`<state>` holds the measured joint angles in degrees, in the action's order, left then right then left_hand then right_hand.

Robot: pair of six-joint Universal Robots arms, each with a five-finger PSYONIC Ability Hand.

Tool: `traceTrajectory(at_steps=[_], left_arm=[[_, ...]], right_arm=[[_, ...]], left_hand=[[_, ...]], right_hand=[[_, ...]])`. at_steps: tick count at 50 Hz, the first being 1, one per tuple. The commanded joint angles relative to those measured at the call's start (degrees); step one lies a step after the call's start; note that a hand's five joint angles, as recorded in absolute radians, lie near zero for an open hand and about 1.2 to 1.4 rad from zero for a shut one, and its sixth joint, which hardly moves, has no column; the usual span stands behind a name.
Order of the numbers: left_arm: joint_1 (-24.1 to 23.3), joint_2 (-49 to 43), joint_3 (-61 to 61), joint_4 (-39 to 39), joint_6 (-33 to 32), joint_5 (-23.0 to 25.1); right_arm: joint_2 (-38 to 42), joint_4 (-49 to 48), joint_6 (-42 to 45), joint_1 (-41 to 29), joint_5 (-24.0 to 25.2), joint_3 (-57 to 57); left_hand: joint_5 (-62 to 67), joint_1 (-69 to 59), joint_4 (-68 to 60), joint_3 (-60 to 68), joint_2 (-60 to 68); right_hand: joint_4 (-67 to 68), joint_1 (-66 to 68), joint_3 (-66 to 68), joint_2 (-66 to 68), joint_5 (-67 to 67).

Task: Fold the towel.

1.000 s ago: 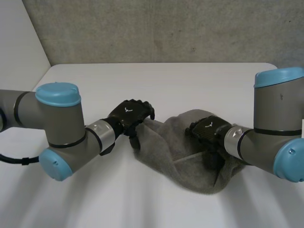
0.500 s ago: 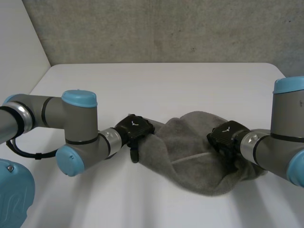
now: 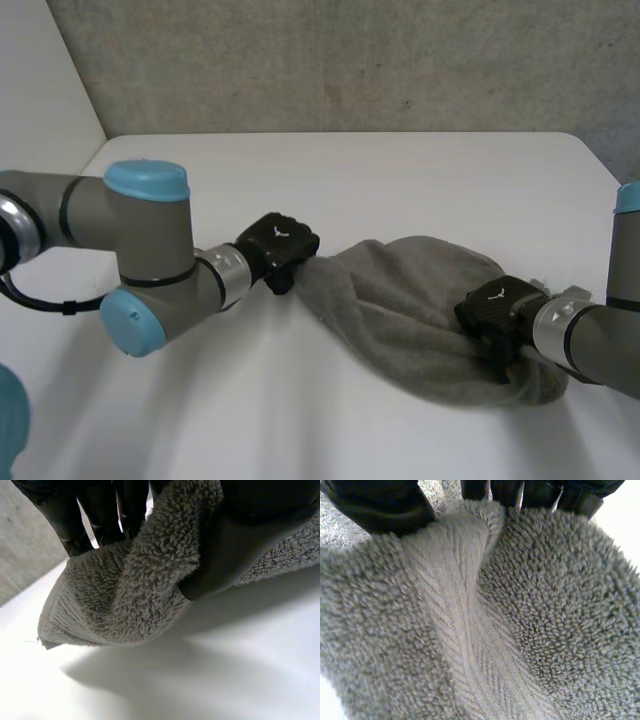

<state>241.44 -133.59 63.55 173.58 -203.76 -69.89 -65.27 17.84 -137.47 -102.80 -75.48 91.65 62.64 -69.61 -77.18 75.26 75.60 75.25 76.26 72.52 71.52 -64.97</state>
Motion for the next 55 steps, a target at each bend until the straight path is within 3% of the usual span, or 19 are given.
traceTrajectory(at_steps=[1, 8, 10, 13, 15, 16, 18, 23, 24, 27, 29, 32, 34, 36, 37, 38, 40, 45, 55], left_arm=[[0.1, 4.2, -0.1, 0.1, -0.2, 0.0], [0.3, 5.1, -6.8, 0.6, -0.3, -0.3], [0.3, 4.7, -11.0, 0.7, -0.1, -0.6], [0.4, 3.8, -20.9, 1.2, 0.6, -3.2], [0.4, 4.7, -28.5, 1.8, 2.4, -7.3], [0.4, 4.7, -28.5, 1.8, 2.4, -7.3], [0.8, 8.0, -31.6, 3.1, 5.2, -10.5], [1.6, 15.7, -25.7, 6.0, 10.0, -11.6], [1.6, 15.7, -25.7, 6.0, 10.0, -11.6], [2.5, 18.8, -16.1, 6.6, 11.5, -11.0], [2.6, 20.5, -3.9, 6.3, 11.4, -7.7], [2.8, 21.1, 2.5, 6.3, 11.4, -5.7], [3.4, 22.2, 15.0, 7.7, 11.3, -2.3], [4.1, 22.2, 20.7, 8.9, 11.2, -1.2], [4.7, 22.1, 25.8, 10.4, 11.1, -0.4], [4.7, 22.1, 25.8, 10.5, 11.1, -0.4], [5.4, 22.0, 30.3, 12.0, 10.6, 0.0], [8.1, 22.1, 38.8, 14.2, 6.3, 0.3], [10.9, 24.7, 37.4, 14.2, 5.0, 0.6]], right_arm=[[-1.9, 0.8, 0.3, 0.1, 1.2, -3.0], [-3.7, 0.3, -0.6, -0.7, 4.8, -12.9], [-2.9, -2.1, -1.9, -1.1, 7.2, -24.6], [-2.6, -5.4, -4.5, -1.7, 7.4, -31.2], [-2.8, -15.0, -14.9, -2.5, 6.9, -40.5], [-2.8, -15.0, -14.9, -2.5, 6.9, -40.6], [-4.8, -23.8, -27.0, -1.7, 6.9, -42.6], [-10.6, -22.6, -36.0, -0.2, 10.4, -39.6], [-10.6, -22.6, -36.0, -0.2, 10.4, -39.6], [-11.3, -18.7, -32.6, 1.4, 17.0, -30.0], [-12.7, -17.9, -22.9, 1.4, 23.0, -18.4], [-13.5, -18.0, -17.0, 1.5, 24.6, -12.0], [-13.8, -17.8, -5.9, 2.5, 23.6, -1.3], [-13.6, -17.8, -1.8, 3.2, 22.9, 3.1], [-13.0, -17.7, 1.6, 3.9, 21.8, 6.8], [-13.0, -17.7, 1.6, 3.9, 21.8, 6.8], [-10.8, -17.1, 5.0, 5.1, 19.2, 11.2], [-10.8, -16.8, 4.4, 7.1, 16.9, 12.5], [-14.2, -14.1, -3.0, 6.8, 14.0, 11.4]], left_hand=[[7.4, -10.4, -2.8, 4.7, 4.4], [7.4, -10.4, -2.8, 4.7, 4.4], [7.4, -10.4, -2.8, 4.7, 4.4], [7.4, -10.4, -2.8, 4.7, 4.4], [7.4, -10.4, -2.8, 4.7, 4.4], [7.4, -10.4, -2.8, 4.7, 4.4], [7.4, -10.4, -2.8, 4.7, 4.4], [7.4, -10.4, -2.8, 4.7, 4.4], [7.4, -10.4, -2.8, 4.7, 4.4], [7.4, -10.4, -2.8, 4.7, 4.4], [4.7, -7.7, -0.2, 2.1, 1.8], [0.3, -3.3, 4.2, -2.3, -2.6], [-8.4, 5.4, 12.9, -11.0, -11.3], [-14.3, 11.2, 18.8, -16.9, -17.2], [-20.0, 17.0, 24.5, -22.6, -22.9], [-20.0, 17.0, 24.6, -22.7, -23.0], [-21.4, 18.4, 25.9, -24.0, -24.3], [-35.7, 32.6, 40.2, -38.3, -38.6], [-39.4, 36.3, 43.9, -42.0, -42.3]], right_hand=[[4.8, 3.7, 7.5, 8.5, -5.0], [4.8, 3.7, 7.5, 8.5, -5.0], [4.8, 3.7, 7.5, 8.5, -5.0], [4.8, 3.7, 7.5, 8.5, -5.0], [4.8, 3.7, 7.5, 8.5, -5.0], [4.8, 3.7, 7.5, 8.5, -5.0], [4.8, 3.7, 7.5, 8.5, -5.0], [4.8, 3.7, 7.5, 8.5, -5.0], [4.8, 3.7, 7.5, 8.5, -5.0], [4.8, 3.7, 7.5, 8.5, -5.0], [4.8, 3.7, 7.5, 8.5, -5.0], [4.8, 3.7, 7.5, 8.5, -5.0], [4.8, 3.7, 7.5, 8.5, -5.0], [4.8, 3.7, 7.5, 8.5, -5.0], [-6.7, -7.7, -4.0, -3.0, 6.4], [-6.8, -7.8, -4.1, -3.1, 6.5], [-42.0, -43.0, -39.2, -38.2, 41.7], [-49.7, -50.7, -47.0, -46.0, 49.4], [-49.7, -50.7, -47.0, -46.0, 49.4]])
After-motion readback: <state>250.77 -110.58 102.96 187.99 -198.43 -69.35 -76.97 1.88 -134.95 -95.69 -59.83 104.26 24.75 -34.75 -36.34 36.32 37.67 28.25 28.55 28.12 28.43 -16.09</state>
